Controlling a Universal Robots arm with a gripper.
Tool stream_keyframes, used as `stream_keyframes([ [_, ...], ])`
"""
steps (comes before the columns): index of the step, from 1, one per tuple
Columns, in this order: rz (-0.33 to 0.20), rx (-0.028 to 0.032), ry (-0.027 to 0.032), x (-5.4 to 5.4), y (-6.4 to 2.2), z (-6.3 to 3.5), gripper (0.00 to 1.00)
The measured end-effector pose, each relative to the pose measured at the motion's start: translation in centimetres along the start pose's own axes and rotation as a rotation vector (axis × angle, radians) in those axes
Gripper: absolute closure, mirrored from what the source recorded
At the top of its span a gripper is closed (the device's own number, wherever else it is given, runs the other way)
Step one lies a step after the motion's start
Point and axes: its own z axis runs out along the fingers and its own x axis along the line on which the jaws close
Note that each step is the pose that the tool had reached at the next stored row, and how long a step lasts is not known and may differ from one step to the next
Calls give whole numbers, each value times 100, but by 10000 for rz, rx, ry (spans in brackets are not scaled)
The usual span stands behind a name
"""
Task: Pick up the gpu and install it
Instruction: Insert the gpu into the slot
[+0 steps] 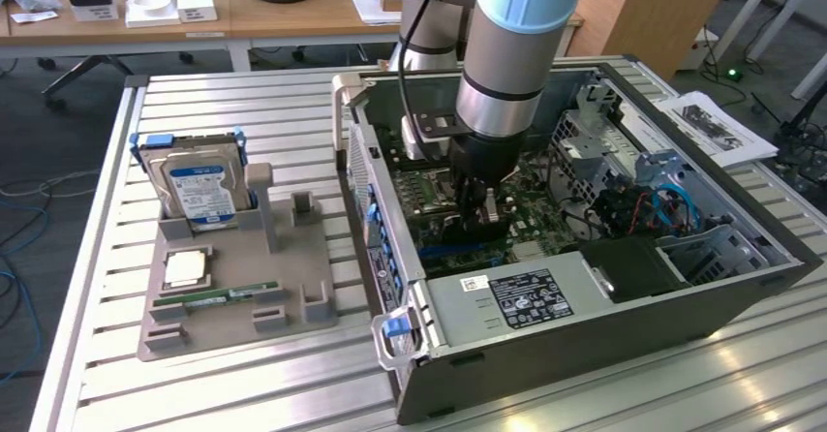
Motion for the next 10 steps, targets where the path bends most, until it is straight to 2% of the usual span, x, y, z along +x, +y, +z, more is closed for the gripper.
stream_keyframes([
  [10,0,0,0,0,0,0,73],
])
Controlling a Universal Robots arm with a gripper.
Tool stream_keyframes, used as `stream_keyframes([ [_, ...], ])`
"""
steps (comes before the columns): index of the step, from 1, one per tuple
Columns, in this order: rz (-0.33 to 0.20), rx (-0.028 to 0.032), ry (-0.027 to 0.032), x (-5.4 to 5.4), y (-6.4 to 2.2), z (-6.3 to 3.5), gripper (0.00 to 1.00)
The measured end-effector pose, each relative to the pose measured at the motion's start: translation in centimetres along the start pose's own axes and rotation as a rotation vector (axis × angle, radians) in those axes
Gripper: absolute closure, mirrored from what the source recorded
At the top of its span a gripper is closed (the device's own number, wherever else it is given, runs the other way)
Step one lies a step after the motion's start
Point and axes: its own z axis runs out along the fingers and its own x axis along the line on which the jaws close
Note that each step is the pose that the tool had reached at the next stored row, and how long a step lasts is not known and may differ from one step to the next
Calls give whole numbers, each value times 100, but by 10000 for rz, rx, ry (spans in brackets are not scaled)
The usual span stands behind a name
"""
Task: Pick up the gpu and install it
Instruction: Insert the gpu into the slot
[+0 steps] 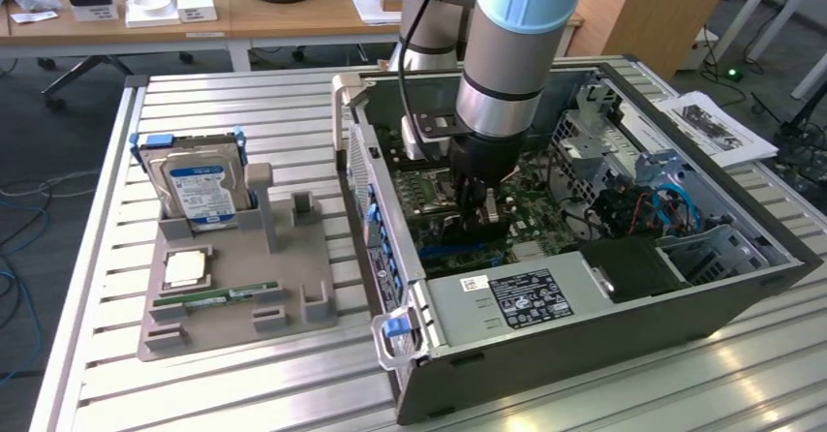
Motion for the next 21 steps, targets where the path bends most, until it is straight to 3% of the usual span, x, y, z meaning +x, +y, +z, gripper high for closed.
stream_keyframes([
  [21,-3,1,0,1,13,0,73],
])
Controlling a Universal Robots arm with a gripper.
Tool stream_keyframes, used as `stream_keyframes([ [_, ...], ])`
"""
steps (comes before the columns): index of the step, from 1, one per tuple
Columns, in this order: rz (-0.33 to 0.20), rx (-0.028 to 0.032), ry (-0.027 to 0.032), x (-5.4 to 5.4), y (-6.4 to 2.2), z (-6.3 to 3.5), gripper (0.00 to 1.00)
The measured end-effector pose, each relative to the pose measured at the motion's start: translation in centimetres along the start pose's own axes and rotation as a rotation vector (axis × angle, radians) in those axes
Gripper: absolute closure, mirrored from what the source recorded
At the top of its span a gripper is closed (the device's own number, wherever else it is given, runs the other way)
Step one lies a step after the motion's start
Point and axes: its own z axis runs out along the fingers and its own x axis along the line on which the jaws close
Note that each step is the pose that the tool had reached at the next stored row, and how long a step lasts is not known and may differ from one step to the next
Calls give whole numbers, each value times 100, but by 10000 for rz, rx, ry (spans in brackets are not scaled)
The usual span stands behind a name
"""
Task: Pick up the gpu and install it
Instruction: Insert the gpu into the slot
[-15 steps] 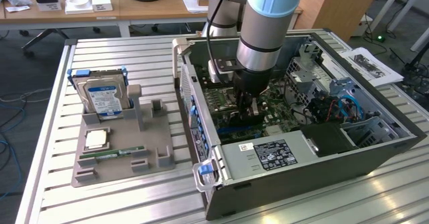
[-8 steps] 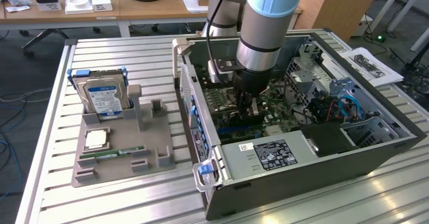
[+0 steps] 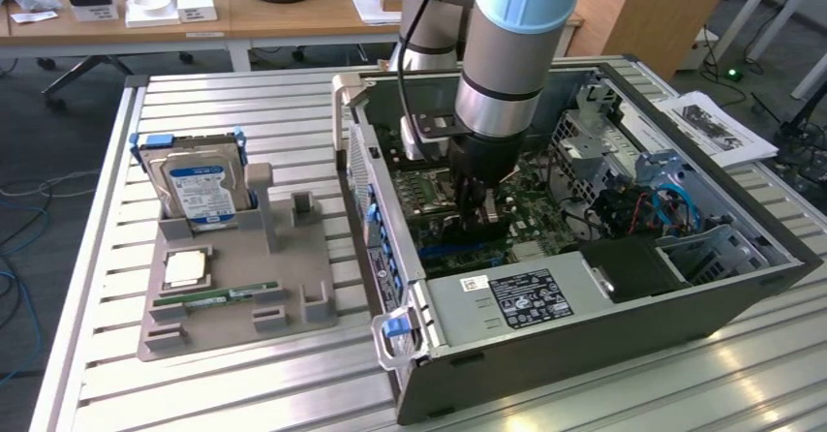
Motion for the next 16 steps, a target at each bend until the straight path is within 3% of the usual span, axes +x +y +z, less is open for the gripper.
stream_keyframes([
  [16,-14,6,-6,0,5,12,73],
])
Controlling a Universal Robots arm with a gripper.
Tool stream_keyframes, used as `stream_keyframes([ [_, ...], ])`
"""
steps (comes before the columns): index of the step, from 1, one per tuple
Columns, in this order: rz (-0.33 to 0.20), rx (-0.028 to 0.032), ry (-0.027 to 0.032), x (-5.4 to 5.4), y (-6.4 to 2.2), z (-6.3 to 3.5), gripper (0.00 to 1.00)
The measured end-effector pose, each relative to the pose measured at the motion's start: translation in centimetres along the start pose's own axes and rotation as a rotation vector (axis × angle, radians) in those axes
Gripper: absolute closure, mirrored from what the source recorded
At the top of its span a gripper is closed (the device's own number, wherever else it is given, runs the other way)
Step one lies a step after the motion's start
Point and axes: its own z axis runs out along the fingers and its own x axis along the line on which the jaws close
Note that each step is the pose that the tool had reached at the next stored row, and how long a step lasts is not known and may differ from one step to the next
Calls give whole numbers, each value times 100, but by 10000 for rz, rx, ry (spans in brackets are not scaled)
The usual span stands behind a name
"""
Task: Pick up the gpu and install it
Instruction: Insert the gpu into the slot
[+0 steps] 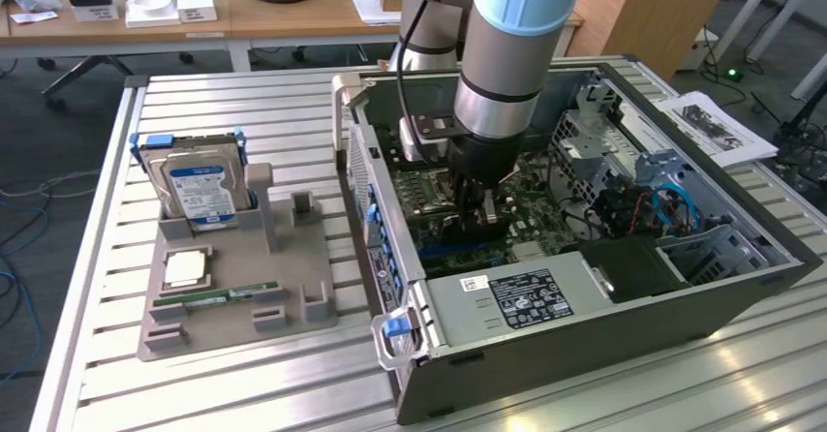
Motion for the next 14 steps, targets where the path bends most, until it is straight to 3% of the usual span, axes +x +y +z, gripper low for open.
stream_keyframes([
  [14,-3,-3,7,1,0,-1,73],
])
